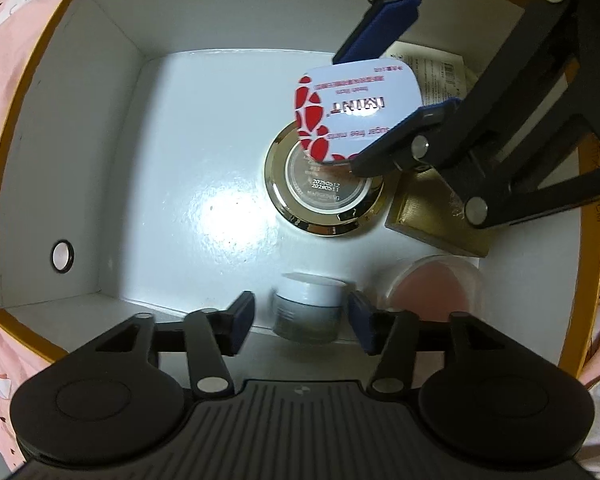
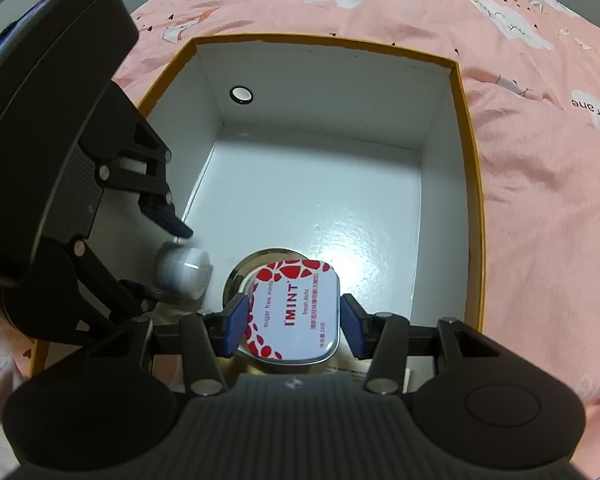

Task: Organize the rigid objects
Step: 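Carry the IMINT tin with the right gripper while the left gripper carries the cream jar into the box, then open both grippers to drop the IMINT tin and cream jar in the box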

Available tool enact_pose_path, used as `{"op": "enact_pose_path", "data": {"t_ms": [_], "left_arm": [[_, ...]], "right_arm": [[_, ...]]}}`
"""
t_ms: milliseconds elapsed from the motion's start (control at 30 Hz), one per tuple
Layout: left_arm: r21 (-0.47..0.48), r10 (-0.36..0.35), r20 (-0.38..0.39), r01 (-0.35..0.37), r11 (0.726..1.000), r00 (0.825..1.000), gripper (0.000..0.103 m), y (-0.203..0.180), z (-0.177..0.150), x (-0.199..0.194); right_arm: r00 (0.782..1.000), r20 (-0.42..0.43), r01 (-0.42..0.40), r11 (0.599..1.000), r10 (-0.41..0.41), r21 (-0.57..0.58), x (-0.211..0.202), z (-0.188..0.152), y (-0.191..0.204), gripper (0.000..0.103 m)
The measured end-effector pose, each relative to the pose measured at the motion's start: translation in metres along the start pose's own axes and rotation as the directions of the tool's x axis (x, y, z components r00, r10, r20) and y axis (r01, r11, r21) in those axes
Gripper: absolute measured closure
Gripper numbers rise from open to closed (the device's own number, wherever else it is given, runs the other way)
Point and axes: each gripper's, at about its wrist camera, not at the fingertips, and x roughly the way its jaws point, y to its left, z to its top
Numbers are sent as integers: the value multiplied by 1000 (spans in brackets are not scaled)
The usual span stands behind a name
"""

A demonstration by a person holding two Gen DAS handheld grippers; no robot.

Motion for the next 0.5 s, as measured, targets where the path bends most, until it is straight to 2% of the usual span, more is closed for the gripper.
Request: {"op": "enact_pose_path", "data": {"t_ms": [167,300,367,433,500], "left_arm": [[-80,-13,70,19,997,997,33,13,-10,-10],[-212,-8,229,58,976,973,33,27,-25,-38],[-289,31,279,53,956,960,33,31,-32,-50],[-376,99,301,22,926,949,33,34,-42,-60],[-436,169,338,-5,900,926,33,29,-54,-72]], "right_arm": [[999,-5,37,999,-37,-7,4,2,-1,54],[996,-5,93,993,-94,-71,4,6,3,54],[985,-1,169,974,-171,-147,6,8,10,54],[971,-2,231,944,-238,-235,11,10,16,54],[965,-25,241,921,-261,-306,17,12,19,54]]}}
